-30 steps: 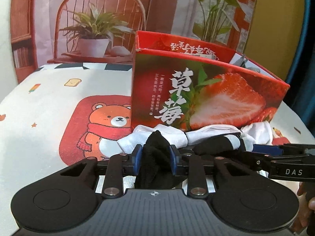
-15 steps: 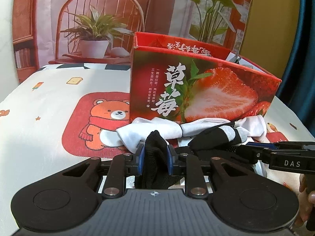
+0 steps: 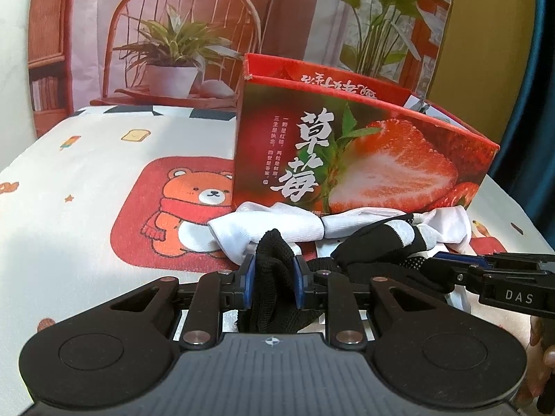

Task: Organize soft objects
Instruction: 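Close the left and right grippers on the black-and-white glove, then lift the glove with both grippers and carry it over the red box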

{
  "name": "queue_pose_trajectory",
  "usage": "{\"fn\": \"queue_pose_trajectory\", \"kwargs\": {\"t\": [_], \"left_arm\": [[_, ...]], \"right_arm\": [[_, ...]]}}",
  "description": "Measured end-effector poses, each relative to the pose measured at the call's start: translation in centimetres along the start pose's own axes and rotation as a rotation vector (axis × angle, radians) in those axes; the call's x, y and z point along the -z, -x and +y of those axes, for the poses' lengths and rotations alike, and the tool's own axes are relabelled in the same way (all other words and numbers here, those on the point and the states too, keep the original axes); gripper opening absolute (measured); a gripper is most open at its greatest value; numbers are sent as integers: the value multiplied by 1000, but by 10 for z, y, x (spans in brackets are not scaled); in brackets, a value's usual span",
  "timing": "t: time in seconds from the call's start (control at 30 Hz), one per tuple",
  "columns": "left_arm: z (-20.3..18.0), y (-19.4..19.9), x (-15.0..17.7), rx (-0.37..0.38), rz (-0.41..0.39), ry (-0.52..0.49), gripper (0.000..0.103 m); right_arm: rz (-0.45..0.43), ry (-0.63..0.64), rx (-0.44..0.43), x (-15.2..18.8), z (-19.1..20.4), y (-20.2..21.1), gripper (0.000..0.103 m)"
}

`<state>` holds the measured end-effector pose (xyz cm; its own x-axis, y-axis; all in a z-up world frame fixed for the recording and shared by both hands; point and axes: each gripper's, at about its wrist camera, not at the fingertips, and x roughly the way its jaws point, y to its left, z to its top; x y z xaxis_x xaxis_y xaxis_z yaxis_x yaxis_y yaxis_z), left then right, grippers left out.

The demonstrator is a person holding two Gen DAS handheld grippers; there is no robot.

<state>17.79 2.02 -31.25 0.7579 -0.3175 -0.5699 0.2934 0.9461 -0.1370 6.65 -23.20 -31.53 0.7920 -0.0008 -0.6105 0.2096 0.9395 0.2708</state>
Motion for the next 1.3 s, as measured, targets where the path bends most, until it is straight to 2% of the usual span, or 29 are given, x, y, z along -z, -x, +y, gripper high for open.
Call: {"fn": "queue_pose_trajectory", "kwargs": {"t": [0.33, 0.37, 0.43, 0.47, 0.6, 0.77, 1.0, 1.23, 1.3], "left_arm": [[3, -6, 2, 2, 14, 17, 24], [3, -6, 2, 3, 16, 20, 24], [4, -7, 3, 4, 18, 23, 24], [4, -7, 3, 4, 21, 24, 24], [4, -9, 5, 2, 24, 25, 25], [4, -8, 5, 3, 24, 27, 25], [5, -8, 5, 6, 25, 31, 25], [5, -8, 5, 7, 24, 34, 25], [3, -7, 5, 1, 18, 25, 24]], "right_arm": [[-19, -12, 9, 1, -3, 2, 29], [-24, -15, 18, 1, -3, 2, 31], [-32, -20, 28, -1, -4, 2, 43], [-33, -22, 25, -1, -5, 2, 44], [22, -4, 13, 1, -2, -7, 47], [24, 50, 7, 1, 10, -7, 46], [22, 82, -56, -1, 19, -5, 44], [24, 120, -45, 3, 23, -6, 44], [23, 130, -31, 4, 25, -6, 41]]}}
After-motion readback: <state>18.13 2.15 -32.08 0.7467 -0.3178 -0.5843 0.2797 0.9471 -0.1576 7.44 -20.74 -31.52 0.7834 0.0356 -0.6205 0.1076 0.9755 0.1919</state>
